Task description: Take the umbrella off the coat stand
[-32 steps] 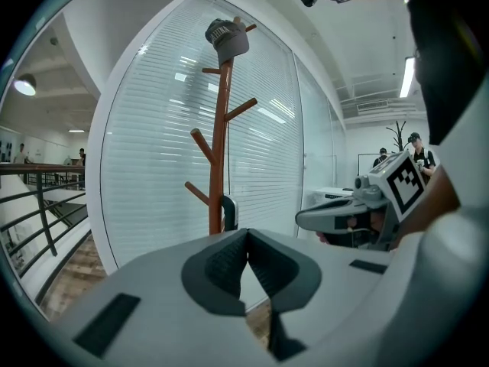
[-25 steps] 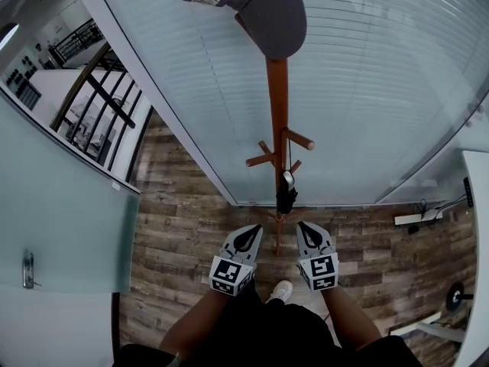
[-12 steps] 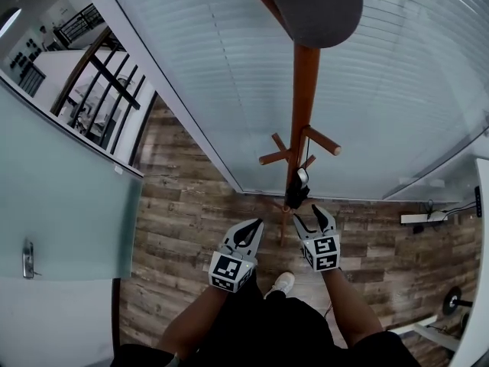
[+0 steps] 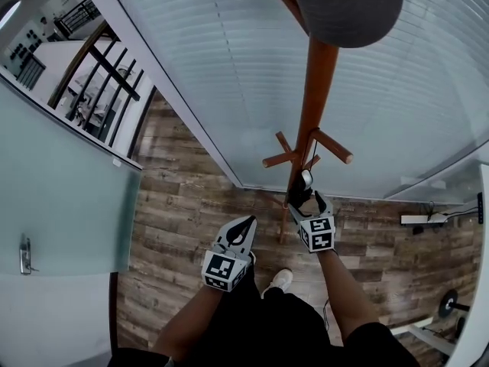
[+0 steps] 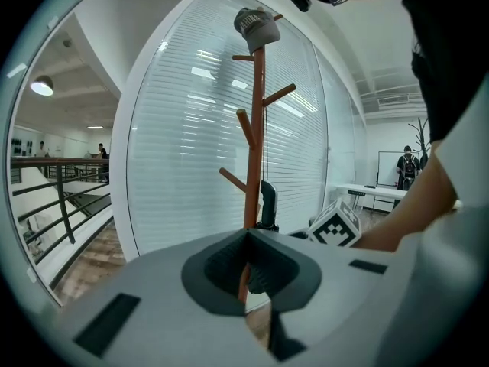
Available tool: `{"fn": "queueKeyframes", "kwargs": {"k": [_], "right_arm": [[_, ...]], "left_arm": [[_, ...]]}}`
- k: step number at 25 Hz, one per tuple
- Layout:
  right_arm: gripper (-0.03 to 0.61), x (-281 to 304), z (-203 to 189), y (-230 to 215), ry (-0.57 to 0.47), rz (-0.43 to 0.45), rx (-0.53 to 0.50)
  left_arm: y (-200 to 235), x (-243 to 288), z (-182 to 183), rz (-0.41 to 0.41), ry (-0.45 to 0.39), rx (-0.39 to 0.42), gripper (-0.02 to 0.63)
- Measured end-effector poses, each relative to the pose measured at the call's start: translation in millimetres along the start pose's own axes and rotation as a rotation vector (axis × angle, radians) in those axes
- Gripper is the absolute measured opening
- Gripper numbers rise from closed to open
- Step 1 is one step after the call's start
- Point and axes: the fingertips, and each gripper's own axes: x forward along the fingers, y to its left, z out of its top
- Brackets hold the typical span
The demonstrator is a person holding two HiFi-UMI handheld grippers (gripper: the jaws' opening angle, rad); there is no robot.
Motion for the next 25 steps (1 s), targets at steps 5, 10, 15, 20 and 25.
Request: {"fn": "queueKeyframes", "kwargs": {"k": [5,10,15,20,25], "right_arm": [[0.396,19.0,-2.7,2.0,0.025,-0.003,-0.032],[0.393,30.0,0.2,0.8,0.008,-0.025,-0.022],[0.293,33.0,1.8,-4.4,-0.018,-0.041,0.004],[0.261,32.8,2.4,-6.2,-0.028,-0.038,0.006],[0.253,29.6,3.5,-8.7,-0.041,-0.05,-0.019]], "left_arm": [[2.8,6.8,2.5,0.001,-0.012,-0.031,0.014],[8.7,9.2,-4.7,-0.001,0.005,-0.031,0.014],[11.5,7.8,-11.7,0.001,0.021,-0.035,0.014],[11.4,8.6,-16.0,-0.003,0.028,-0.039,0.014],[11.5,11.1,-14.4,0.008,0.016,-0.055,0.014]]}}
